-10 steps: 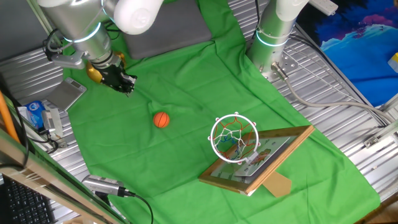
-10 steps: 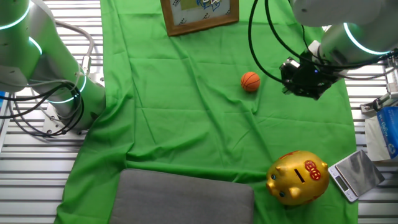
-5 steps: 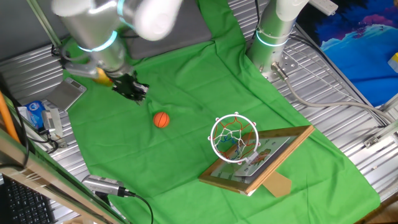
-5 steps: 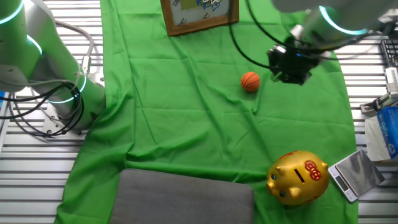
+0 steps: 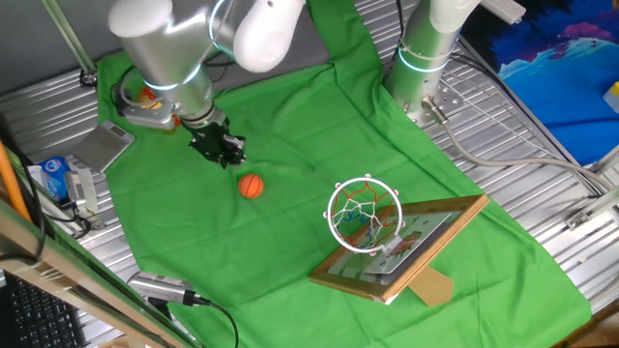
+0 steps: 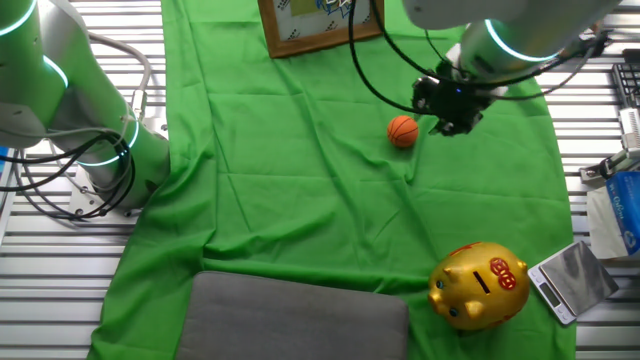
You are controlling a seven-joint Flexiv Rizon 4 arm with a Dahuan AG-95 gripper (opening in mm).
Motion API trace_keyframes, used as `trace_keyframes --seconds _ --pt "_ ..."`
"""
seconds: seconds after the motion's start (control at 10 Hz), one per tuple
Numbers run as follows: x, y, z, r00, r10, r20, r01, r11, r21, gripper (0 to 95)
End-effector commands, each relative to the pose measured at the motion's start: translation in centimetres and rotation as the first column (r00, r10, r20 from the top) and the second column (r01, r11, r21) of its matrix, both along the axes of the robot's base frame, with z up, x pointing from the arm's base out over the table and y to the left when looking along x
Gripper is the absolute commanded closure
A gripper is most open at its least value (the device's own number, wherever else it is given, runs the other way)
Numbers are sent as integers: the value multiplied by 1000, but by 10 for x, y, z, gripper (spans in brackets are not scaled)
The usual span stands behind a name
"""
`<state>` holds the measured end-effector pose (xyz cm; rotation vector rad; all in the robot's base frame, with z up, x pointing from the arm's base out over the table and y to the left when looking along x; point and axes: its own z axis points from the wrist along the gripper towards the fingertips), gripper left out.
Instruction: Grab a basketball, release it and shoot it into the basket
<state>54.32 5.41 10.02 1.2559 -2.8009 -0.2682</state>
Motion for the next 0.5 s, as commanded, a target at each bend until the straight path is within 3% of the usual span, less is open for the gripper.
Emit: trace_keyframes --seconds 0.1,0.5 --pt "-8 8 -8 1000 -2 13 2 1000 -9 190" --pt "-19 18 -23 999 11 40 -10 1000 -23 190"
